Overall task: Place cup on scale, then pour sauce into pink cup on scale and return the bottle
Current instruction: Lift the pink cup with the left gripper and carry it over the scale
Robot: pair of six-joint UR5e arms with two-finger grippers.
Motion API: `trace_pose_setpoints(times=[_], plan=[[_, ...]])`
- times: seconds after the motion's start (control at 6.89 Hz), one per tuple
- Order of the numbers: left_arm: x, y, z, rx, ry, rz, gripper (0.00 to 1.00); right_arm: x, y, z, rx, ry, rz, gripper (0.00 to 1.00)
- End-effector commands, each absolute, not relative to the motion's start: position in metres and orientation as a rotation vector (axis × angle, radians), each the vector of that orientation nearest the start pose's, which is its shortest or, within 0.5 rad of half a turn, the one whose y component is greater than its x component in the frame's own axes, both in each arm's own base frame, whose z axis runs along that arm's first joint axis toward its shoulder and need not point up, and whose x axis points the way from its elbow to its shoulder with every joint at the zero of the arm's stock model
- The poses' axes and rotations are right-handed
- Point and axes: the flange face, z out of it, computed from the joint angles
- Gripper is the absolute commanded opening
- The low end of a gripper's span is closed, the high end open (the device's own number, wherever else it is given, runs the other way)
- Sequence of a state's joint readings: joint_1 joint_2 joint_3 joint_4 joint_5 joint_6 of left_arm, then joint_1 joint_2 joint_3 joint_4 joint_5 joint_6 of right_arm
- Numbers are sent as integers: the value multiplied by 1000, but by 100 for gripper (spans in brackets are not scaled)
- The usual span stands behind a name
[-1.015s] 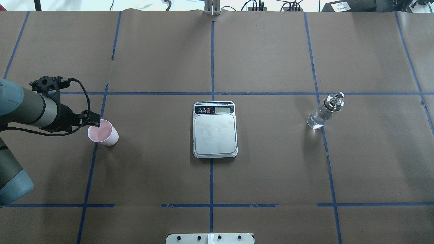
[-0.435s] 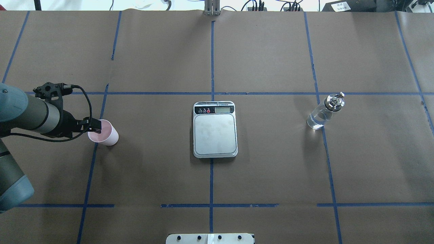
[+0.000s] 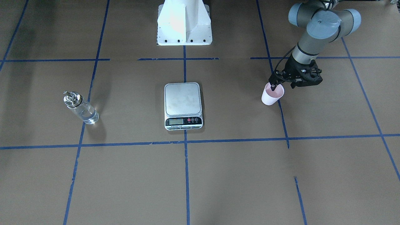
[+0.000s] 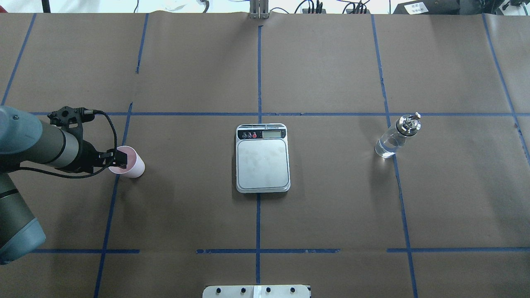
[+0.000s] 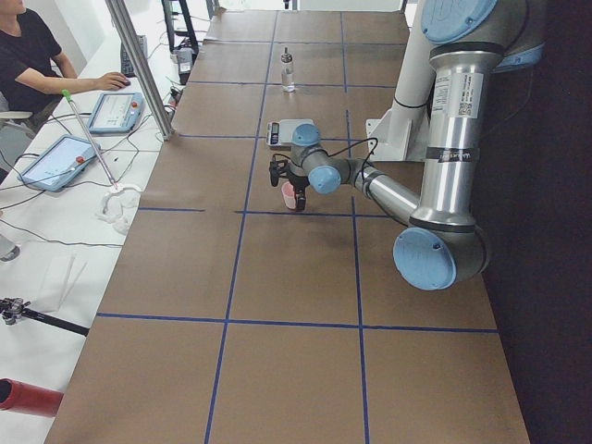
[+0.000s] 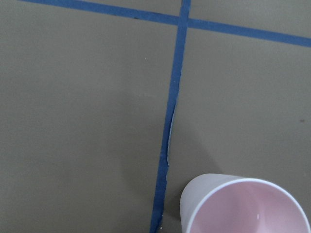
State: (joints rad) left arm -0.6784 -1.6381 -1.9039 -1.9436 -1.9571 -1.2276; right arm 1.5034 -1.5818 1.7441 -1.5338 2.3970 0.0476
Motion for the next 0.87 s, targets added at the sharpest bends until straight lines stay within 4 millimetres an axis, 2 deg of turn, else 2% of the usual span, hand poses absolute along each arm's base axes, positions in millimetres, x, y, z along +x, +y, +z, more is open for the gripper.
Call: trace_pose_setpoints(times=[0.0,0.29,0.44,0.73], plan=[[351,-405,429,51,846,-163,61,28,-497,570,143,-833,-99,100],[353,-406,433,48,838,-162,25,29,-497,569,143,-835,-96,100],[354,-407,431,49,841,-161,1,30,-498,568,143,-836,-94,100],[349,-404,420,53,863,-154,0,31,-497,569,139,-837,-91,100]])
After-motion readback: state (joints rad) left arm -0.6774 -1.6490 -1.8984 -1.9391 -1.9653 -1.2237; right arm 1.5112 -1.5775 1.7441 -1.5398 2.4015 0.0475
